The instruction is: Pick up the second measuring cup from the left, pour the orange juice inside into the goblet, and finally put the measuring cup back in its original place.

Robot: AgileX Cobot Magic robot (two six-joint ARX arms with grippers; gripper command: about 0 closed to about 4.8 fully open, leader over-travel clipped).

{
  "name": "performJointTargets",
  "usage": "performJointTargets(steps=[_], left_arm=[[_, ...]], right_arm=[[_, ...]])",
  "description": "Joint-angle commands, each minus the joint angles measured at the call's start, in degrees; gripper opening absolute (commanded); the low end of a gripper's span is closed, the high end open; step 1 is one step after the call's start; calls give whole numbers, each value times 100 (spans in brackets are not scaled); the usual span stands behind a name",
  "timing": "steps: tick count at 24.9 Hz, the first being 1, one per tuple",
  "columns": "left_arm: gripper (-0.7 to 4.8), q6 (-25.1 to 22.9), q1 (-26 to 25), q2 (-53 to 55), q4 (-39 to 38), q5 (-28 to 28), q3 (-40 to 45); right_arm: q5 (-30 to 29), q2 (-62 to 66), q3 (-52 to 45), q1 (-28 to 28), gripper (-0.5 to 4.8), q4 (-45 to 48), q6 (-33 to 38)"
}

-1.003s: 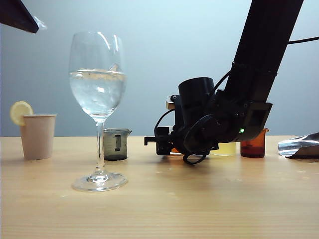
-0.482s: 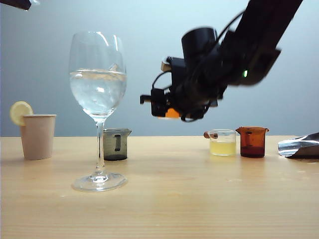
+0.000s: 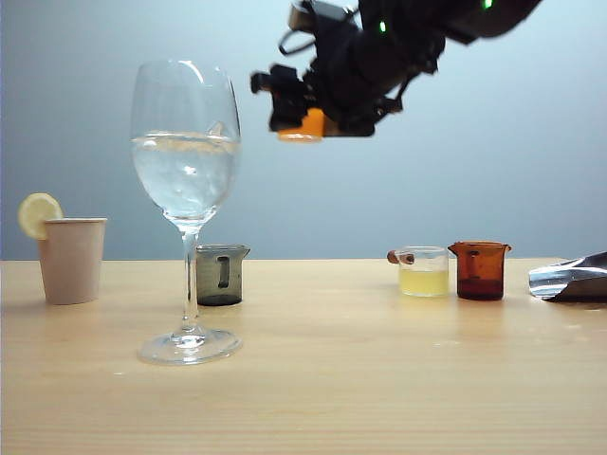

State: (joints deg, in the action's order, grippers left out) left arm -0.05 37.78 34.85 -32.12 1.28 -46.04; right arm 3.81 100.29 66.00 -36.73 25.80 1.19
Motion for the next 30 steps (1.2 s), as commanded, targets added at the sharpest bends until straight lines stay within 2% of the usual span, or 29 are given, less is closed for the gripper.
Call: performJointTargets(steps=[1,5,10,20,30], left_arm=[[-5,96,138,11,13,4,-31],[-5,94,136,11,-9,2,-28],[-5,94,131,13,-2,0,-28],[-5,94,133,13,-4,2,-28],[-5,92,133,13,-2,0,-28]], right_arm=[[-63,-330,22,-291,220,-431,-354],[-363,-409,20,-535,220,-466,-339],[-382,-520,-129,-579,220,-459,-247],[-389,-1753,-1290,-584,220,-164,-258],[-396,-1919,-1314,-643,220,-376,-372]])
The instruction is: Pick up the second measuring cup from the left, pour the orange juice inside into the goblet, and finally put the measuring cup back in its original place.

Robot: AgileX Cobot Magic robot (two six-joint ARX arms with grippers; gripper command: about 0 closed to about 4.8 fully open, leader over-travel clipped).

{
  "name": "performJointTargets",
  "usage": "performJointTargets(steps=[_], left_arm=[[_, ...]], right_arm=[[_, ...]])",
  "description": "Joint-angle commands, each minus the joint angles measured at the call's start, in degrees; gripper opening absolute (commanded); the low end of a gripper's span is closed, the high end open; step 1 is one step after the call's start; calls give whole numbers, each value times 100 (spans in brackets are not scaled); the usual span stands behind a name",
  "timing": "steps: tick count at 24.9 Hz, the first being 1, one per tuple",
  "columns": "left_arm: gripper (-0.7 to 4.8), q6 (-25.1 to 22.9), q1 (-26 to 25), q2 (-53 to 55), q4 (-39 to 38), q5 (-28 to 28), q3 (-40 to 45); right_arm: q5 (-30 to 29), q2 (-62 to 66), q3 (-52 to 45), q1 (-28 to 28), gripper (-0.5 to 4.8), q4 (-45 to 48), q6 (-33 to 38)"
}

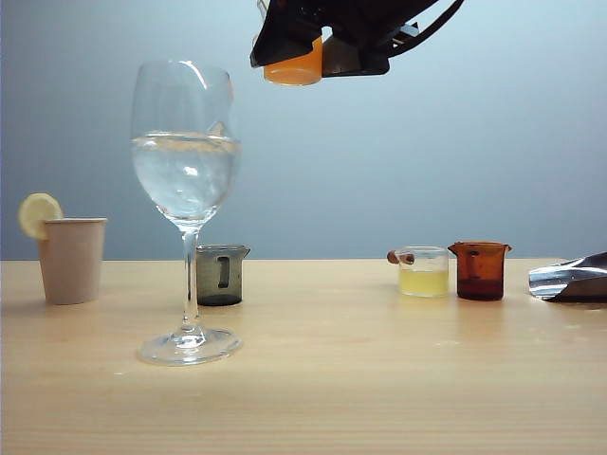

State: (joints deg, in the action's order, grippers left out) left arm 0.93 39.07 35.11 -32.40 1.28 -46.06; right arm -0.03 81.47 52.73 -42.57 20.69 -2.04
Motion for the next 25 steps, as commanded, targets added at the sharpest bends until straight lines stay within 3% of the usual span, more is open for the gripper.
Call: performJointTargets(steps=[1,19,21,25], left_arm=[[-5,-7,4,-13,26,0,-26],[-5,-4,4,-13,28,-2,-26],[-5,-4,4,-13,26,0,-26],[-5,-4,4,-13,26,-2,-26]], right_arm=[[-13,-37,17,-114,220,133,-216],[-13,317,389,-286,220,7,-1427],[-13,376,474,-289,220,-11,-2037],[-13,376,474,-284,220,-7,-2367]])
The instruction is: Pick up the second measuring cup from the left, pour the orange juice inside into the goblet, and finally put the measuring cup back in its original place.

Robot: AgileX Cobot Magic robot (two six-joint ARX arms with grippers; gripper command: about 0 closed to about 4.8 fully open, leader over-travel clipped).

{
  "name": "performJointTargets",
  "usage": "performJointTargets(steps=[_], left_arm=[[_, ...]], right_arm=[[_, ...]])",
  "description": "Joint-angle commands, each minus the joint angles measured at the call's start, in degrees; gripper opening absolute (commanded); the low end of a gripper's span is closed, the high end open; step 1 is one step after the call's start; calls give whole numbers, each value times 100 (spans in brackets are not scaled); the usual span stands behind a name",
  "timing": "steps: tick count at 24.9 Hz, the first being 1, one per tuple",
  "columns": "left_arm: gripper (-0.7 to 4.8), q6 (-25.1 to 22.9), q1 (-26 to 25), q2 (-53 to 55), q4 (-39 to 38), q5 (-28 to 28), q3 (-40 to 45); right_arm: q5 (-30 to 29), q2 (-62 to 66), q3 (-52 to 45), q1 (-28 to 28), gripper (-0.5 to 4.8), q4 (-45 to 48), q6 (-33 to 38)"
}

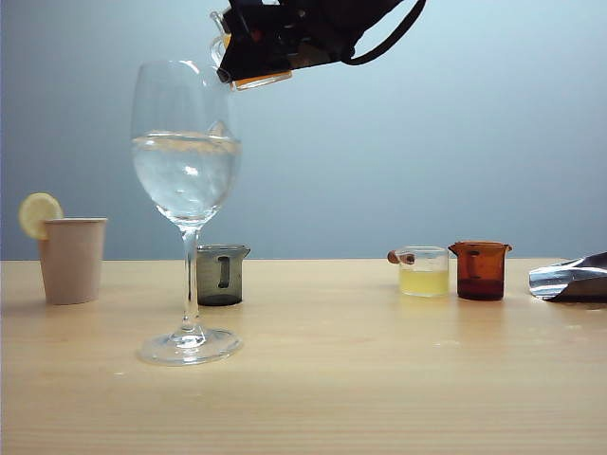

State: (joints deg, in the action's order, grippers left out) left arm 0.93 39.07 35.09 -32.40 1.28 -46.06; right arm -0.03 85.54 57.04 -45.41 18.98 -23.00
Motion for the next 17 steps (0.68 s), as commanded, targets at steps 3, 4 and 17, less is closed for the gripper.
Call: performJointTargets(steps=[3,4,17], left_arm=[[-5,-7,4,-11,26,0,-26],[-5,-4,4,-11,26,-2,-26],[-5,-7,4,-11,26,-2,-26]], right_arm=[[-13,-31,44,-7,220,232,-667],[-13,-31,44,-11,220,249,-719],[2,-9,44,-15,220,518,-1147]])
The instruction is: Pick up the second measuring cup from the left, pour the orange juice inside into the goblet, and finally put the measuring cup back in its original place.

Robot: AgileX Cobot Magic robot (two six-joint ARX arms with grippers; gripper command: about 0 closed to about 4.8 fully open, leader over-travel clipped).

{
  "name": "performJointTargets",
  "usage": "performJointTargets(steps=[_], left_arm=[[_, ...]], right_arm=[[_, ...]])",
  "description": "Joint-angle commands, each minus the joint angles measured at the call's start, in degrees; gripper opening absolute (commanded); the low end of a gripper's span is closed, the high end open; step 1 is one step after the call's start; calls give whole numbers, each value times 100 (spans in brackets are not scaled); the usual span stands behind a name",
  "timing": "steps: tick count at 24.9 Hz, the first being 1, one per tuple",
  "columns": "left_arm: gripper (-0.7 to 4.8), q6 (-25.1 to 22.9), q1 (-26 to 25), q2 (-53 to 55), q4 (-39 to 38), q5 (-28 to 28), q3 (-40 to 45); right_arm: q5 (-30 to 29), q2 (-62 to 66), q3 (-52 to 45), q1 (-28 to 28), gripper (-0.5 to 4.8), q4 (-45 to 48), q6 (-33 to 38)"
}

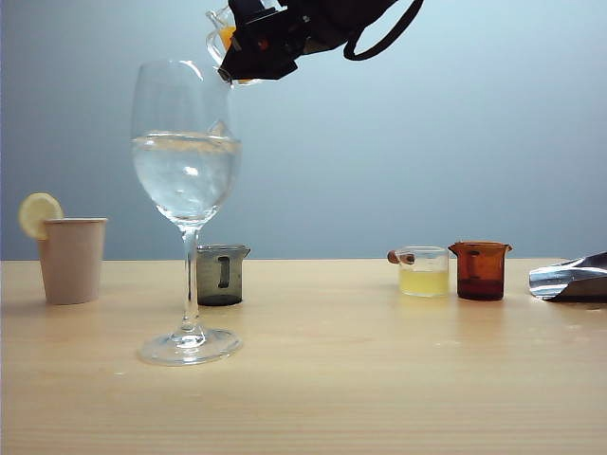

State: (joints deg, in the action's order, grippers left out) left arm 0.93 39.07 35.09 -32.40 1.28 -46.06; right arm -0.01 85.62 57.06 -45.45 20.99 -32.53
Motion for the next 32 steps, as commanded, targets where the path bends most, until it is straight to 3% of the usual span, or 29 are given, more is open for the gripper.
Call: performJointTargets(steps=[1,18,32], left_arm=[[-5,-4,4,-11,26,0,-26],[-5,-7,4,-11,26,-2,-26],[-5,-4,4,-11,26,0,-26]], right_arm=[[0,-7,44,-11,220,339,-271],[157,155,122,-144,220,455,-601],[133,155,168,-214,220,586,-1517]])
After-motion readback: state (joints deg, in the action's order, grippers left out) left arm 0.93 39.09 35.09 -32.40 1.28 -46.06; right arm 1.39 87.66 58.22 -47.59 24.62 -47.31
